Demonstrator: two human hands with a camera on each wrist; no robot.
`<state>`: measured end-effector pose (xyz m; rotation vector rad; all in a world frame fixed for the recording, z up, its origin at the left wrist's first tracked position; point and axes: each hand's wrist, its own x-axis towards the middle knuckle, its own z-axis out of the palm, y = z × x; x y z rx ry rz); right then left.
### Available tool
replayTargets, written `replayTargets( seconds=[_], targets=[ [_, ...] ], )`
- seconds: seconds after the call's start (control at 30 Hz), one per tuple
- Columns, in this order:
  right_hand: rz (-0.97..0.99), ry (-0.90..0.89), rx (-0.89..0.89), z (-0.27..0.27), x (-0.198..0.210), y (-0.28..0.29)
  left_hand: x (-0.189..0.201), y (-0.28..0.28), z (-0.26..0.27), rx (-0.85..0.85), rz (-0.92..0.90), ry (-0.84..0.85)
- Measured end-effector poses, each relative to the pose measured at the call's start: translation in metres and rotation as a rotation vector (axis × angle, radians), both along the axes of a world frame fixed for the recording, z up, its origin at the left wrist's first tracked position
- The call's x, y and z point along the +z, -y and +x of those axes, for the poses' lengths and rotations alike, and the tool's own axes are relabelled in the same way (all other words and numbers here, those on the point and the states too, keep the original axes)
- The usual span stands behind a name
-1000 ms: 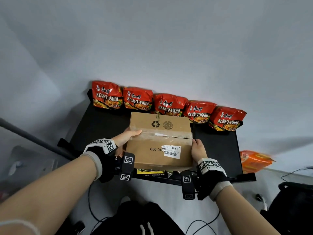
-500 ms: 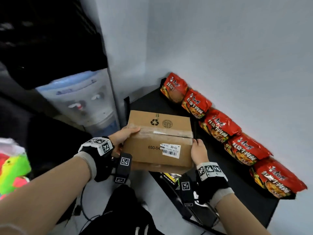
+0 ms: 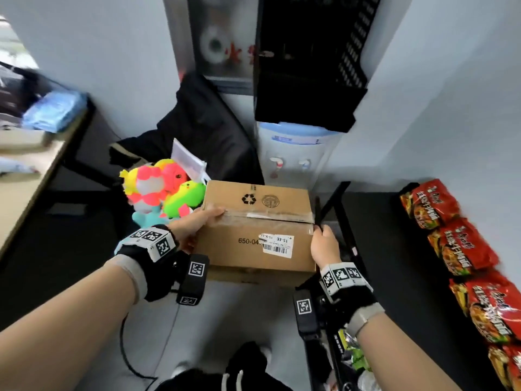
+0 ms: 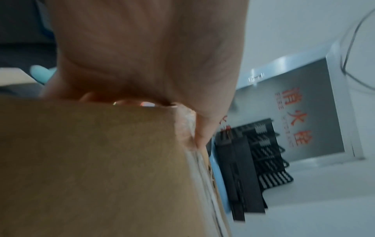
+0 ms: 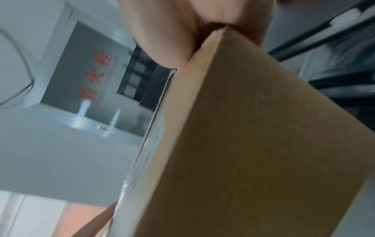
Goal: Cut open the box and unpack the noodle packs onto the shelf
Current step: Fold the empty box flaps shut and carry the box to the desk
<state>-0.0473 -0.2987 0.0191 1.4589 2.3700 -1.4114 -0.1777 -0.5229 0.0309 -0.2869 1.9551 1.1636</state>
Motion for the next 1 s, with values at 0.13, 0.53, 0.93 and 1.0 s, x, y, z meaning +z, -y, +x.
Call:
replayTargets(
  seconds=[0.13, 0.53, 0.93, 1.0],
  targets=[
    [0.012, -0.017, 0.142, -0.036, 0.002, 0.065, 0.01, 0.084, 0.001, 0.141, 0.056, 0.016],
    [0.025, -0.075, 0.655, -0.144, 0.014, 0.293, 0.025, 0.327, 0.039, 0.65, 0.07, -0.036],
    [-0.017, -0.148, 1.083, -0.242, 0.002, 0.475, 0.009, 0.456, 0.056, 1.121, 0.038, -0.068],
    [-0.038, -0.156, 1.137, -0.266, 0.0, 0.501, 0.004, 0.47, 0.044, 1.188, 0.05, -0.059]
  ],
)
